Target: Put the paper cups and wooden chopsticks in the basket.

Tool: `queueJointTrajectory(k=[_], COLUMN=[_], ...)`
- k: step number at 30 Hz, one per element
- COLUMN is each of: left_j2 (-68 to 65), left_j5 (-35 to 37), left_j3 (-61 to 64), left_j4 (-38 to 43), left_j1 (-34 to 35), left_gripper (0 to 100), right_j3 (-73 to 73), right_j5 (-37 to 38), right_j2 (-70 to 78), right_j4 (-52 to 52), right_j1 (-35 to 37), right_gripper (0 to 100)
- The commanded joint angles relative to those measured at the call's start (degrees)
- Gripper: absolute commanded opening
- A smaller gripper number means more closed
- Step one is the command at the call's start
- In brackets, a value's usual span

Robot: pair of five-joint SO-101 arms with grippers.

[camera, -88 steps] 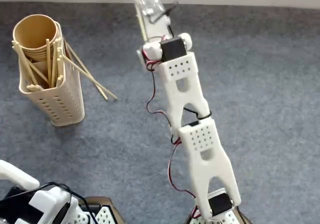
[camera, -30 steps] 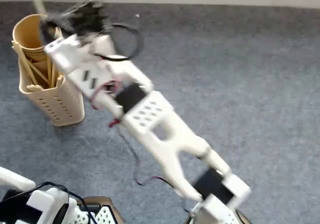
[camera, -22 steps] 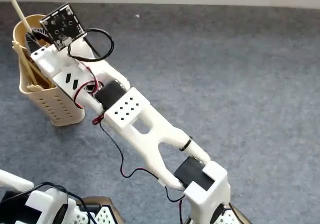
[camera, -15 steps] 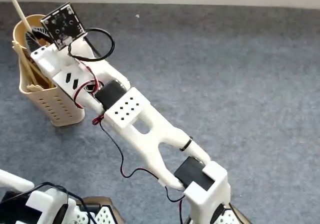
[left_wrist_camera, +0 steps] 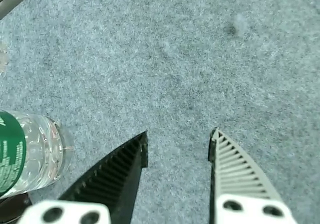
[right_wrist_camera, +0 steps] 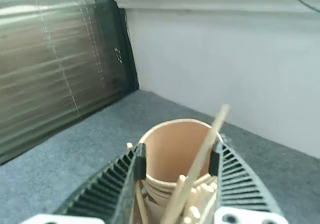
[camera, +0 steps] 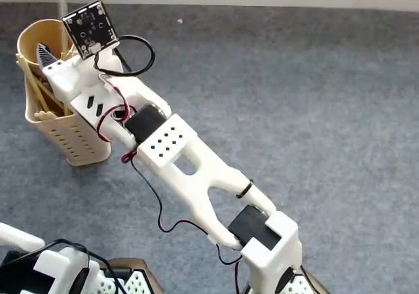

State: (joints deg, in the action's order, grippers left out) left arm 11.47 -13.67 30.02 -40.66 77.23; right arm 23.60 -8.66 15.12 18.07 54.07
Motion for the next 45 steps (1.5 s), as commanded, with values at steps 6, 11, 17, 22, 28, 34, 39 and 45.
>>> queueJointTrajectory(k=[6, 11, 17, 22, 28, 34, 39, 45], left_j2=[0.4, 0.4, 0.4, 0.4, 0.4, 0.31, 0.31, 0.31], left_j5=[-0.53, -0.53, -0.62, -0.62, -0.62, -0.62, -0.7, -0.7], left_j3=[-0.22, -0.22, -0.13, 1.19, 1.36, 1.36, 3.47, 7.52], left_j4=[0.88, 0.88, 0.88, 1.05, 3.52, 5.01, 6.68, 14.24], left_j1=[0.22, 0.22, 0.31, 0.22, 0.22, 0.13, 0.13, 0.04], left_gripper=[21, 21, 21, 21, 21, 21, 21, 21], right_j3=[6.99, 8.57, 7.08, -3.3, -6.9, -11.82, -23.78, -33.71], right_j5=[-0.53, -0.62, -0.53, -0.44, -0.09, 5.89, 15.56, 18.29], right_j2=[-0.75, -0.92, 0.13, 7.78, 16.31, 18.77, 18.42, 18.42], right_j4=[11.65, 20.88, 33.36, 30.37, 15.25, 4.79, -11.12, -19.56], right_j1=[-9.63, -16.57, -20.62, -20.62, -19.56, -12.79, -7.6, -6.2], right_gripper=[21.7, 21.7, 21.7, 21.7, 21.7, 21.7, 21.7, 21.7])
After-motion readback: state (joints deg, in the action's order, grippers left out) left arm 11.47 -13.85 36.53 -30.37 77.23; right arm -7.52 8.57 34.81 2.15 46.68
